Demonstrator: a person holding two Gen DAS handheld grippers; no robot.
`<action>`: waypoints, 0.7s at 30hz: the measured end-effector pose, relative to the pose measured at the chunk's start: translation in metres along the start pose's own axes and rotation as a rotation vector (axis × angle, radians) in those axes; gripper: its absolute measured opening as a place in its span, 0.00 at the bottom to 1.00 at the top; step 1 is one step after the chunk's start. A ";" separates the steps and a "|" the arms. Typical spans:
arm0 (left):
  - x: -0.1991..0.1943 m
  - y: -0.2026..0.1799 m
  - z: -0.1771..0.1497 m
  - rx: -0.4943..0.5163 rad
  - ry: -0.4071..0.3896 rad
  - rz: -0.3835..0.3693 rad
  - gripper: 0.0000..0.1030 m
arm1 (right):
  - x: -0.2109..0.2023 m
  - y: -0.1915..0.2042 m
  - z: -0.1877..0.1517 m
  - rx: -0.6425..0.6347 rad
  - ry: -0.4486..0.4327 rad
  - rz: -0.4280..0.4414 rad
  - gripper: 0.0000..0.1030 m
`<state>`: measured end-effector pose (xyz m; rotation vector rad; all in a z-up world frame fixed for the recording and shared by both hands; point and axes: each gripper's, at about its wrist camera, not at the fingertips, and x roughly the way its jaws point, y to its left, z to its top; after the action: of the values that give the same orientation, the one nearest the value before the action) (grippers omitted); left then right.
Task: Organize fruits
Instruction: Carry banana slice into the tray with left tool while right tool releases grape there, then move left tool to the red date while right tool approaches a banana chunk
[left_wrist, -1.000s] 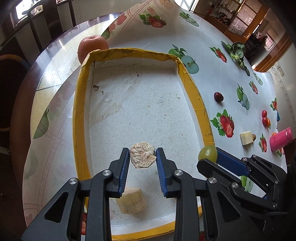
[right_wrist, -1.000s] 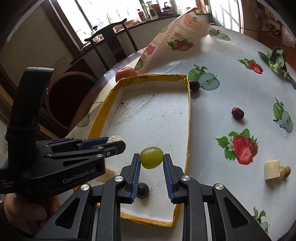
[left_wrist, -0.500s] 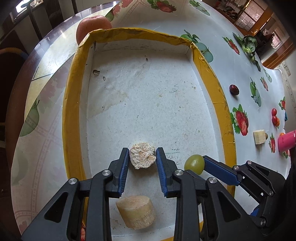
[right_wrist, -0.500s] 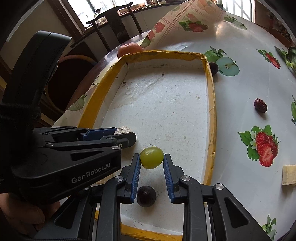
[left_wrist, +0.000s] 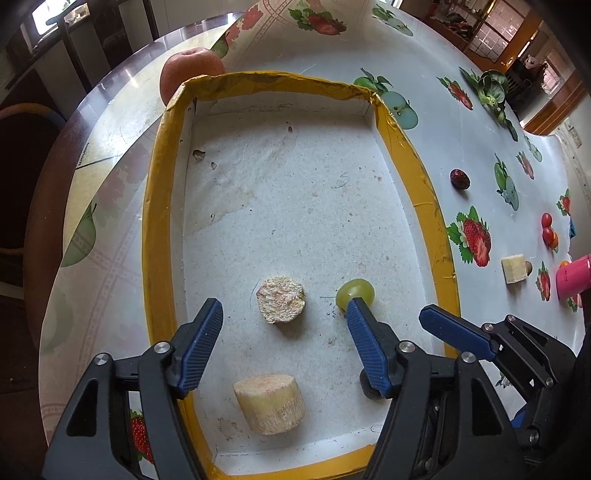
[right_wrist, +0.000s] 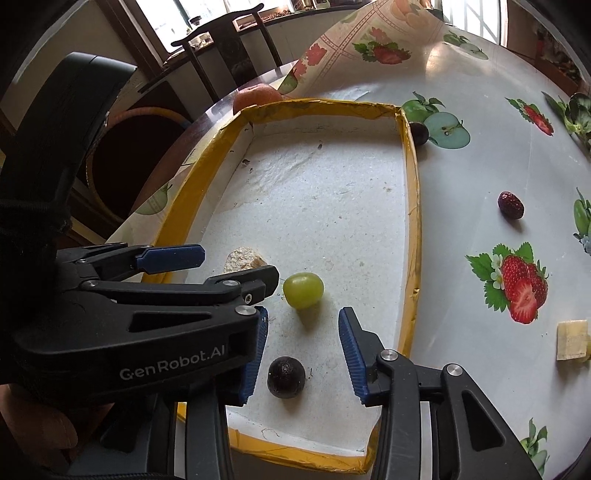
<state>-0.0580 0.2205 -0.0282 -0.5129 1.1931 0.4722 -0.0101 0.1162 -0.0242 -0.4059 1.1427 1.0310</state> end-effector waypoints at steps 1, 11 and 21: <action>-0.002 0.000 0.000 -0.004 -0.001 -0.001 0.67 | -0.005 -0.001 -0.001 0.004 -0.006 0.000 0.40; -0.019 -0.019 0.003 0.006 -0.028 -0.035 0.67 | -0.048 -0.029 -0.021 0.072 -0.071 -0.026 0.40; -0.034 -0.064 0.009 0.083 -0.054 -0.089 0.67 | -0.087 -0.083 -0.057 0.203 -0.122 -0.099 0.40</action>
<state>-0.0240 0.1727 0.0146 -0.4771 1.1281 0.3574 0.0236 -0.0075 0.0109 -0.2320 1.0946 0.8334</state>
